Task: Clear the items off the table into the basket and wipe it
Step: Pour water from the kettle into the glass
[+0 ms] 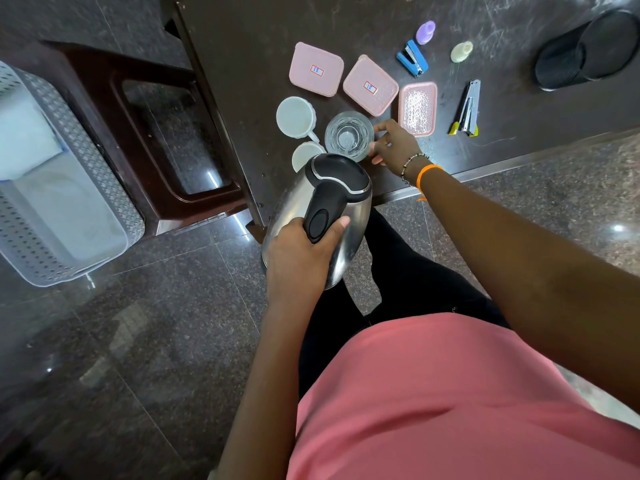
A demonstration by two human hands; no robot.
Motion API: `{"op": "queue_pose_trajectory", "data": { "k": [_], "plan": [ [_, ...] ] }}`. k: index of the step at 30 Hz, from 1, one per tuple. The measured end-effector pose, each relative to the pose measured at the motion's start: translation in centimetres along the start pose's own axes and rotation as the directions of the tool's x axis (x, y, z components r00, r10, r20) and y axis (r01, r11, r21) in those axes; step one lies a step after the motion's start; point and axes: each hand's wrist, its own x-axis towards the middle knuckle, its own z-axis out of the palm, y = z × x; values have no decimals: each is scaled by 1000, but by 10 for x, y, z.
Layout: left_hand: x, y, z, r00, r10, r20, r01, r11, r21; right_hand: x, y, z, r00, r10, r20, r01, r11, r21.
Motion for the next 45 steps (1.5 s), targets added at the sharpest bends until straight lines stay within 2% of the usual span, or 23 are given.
{"op": "queue_pose_trajectory", "data": {
  "k": [20, 32, 45],
  "plan": [
    [7, 2, -1, 1000, -3, -13, 4, 999, 46, -2, -1, -3, 999, -11, 32, 10, 1000, 9],
    [12, 5, -2, 1000, 17, -8, -17, 995, 95, 0, 1, 0, 999, -27, 27, 24, 997, 78],
    [11, 5, 0, 1000, 2, 12, -3, 999, 42, 2, 0, -3, 999, -32, 10, 32, 999, 28]
  ]
}}
